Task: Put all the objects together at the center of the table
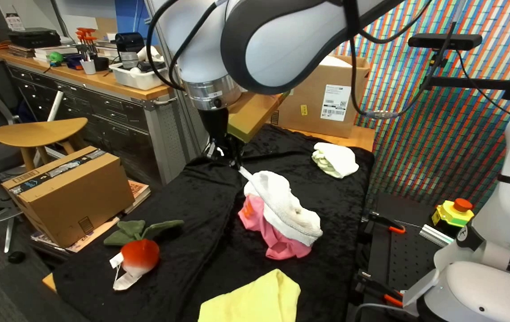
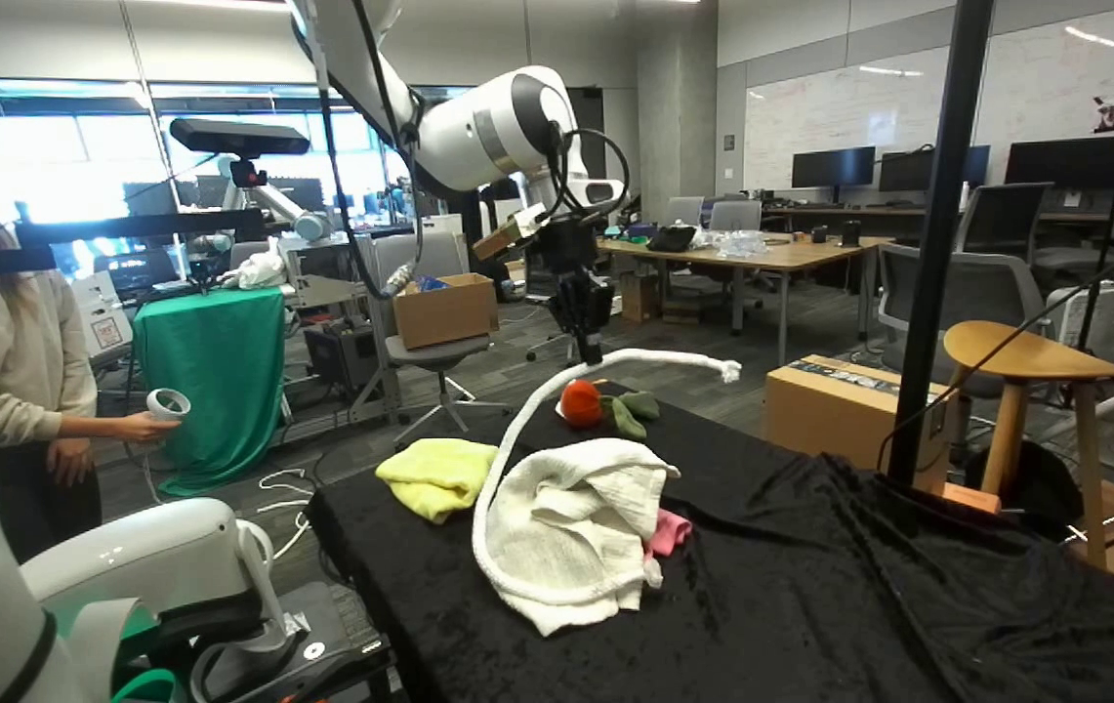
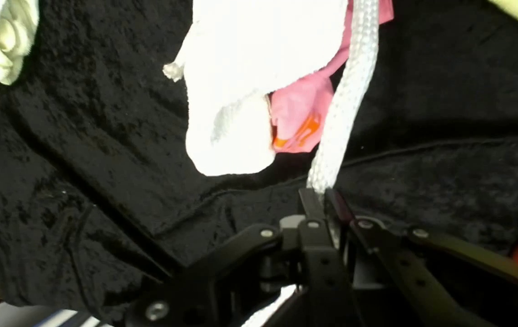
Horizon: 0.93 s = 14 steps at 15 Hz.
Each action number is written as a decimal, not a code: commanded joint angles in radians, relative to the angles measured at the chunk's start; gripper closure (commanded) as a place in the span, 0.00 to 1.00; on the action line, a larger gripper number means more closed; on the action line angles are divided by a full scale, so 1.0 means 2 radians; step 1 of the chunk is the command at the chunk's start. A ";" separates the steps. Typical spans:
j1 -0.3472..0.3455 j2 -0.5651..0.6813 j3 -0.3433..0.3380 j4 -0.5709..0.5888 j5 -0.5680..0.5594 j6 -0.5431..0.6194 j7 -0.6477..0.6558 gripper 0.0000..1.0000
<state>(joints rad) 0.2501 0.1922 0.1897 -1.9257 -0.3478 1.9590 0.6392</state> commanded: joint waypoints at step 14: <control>-0.002 0.128 -0.109 0.073 -0.022 -0.071 0.280 0.98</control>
<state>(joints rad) 0.2485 0.4367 -0.0159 -1.7883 -0.3919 1.8641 1.1515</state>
